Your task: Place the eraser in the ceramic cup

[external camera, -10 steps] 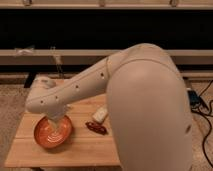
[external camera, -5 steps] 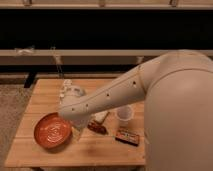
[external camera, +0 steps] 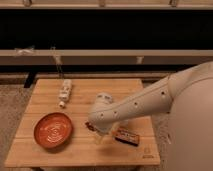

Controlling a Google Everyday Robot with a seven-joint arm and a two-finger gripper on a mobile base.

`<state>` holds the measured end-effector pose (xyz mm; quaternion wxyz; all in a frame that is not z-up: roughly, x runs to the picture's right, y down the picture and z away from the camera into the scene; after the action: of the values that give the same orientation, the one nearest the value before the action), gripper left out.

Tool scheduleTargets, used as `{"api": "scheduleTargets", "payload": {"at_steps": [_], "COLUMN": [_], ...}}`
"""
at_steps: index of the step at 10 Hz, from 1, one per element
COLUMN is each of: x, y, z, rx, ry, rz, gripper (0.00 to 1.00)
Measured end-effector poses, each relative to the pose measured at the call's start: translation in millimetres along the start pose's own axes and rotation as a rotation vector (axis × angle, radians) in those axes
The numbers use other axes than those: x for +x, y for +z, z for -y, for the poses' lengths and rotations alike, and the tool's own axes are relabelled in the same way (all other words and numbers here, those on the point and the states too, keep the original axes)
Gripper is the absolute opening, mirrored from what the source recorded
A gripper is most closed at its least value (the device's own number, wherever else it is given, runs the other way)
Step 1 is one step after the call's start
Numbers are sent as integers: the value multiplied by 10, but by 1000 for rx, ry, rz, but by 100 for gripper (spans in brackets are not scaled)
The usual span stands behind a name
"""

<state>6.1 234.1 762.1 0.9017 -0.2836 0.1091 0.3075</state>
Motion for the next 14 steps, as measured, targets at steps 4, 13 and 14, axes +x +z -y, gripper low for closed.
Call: {"api": "scheduleTargets", "payload": {"at_steps": [4,13,14], "x": [445,599,612], "y": [349,566,616], "z": [322,482,504], "rx": [-21,-36,-36], "ry": [12,-31,-30], "rz": [1,-8,-10], "gripper": [80,80,72]}}
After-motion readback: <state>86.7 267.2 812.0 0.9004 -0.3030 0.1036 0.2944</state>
